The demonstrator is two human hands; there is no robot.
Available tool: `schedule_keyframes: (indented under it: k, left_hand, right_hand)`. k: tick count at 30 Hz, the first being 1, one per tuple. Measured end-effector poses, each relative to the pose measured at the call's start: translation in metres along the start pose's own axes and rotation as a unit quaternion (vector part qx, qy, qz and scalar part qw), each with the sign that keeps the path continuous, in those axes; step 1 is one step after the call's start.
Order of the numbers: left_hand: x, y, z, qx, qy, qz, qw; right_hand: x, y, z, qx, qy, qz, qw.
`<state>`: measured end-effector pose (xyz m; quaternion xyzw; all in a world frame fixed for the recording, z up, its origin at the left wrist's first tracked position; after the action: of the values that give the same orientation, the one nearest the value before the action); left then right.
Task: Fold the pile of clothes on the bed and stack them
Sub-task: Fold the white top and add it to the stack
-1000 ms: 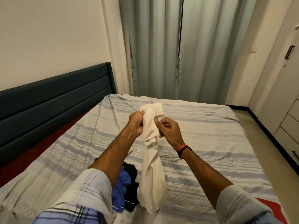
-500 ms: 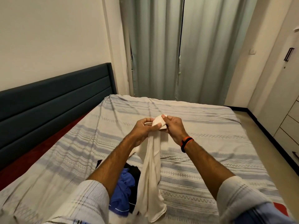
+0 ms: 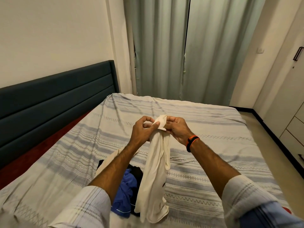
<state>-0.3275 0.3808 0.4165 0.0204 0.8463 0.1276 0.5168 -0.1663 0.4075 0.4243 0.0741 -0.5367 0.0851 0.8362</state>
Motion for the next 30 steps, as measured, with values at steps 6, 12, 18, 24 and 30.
schedule_keyframes:
  k: [6,12,18,24,30]
  left_hand:
    - [0.002,0.005,0.008,-0.062,0.098,0.078,0.990]
    - [0.003,0.023,0.002,-0.144,0.110,-0.014,0.983]
    - [0.005,0.033,0.001,-0.143,0.047,-0.120,0.981]
    - [-0.004,0.030,0.018,-0.040,0.037,-0.042,0.998]
    - [-0.004,0.020,0.008,-0.041,-0.029,0.010,0.999]
  right_hand:
    - [-0.007,0.004,-0.010,-0.020,-0.035,0.000,0.999]
    - [-0.009,0.001,-0.029,-0.075,-0.101,0.031,0.992]
    - [-0.004,-0.003,-0.050,-0.149,-0.573,0.051,0.804]
    - [-0.017,0.007,-0.015,0.054,-0.458,-0.037,0.887]
    - [-0.009,0.019,-0.007,0.000,-0.459,-0.115,0.881]
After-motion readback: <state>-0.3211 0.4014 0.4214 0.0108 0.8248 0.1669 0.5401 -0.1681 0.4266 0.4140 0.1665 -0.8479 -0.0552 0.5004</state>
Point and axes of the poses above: each hand's wrist, its own y-axis towards the middle knuckle, its own z-axis out of the palm, x = y × z, the point moved 2 cm from there along y, towards the middle knuckle, and after that the axes turned 12 degrees about y, right-handed, at the moved point
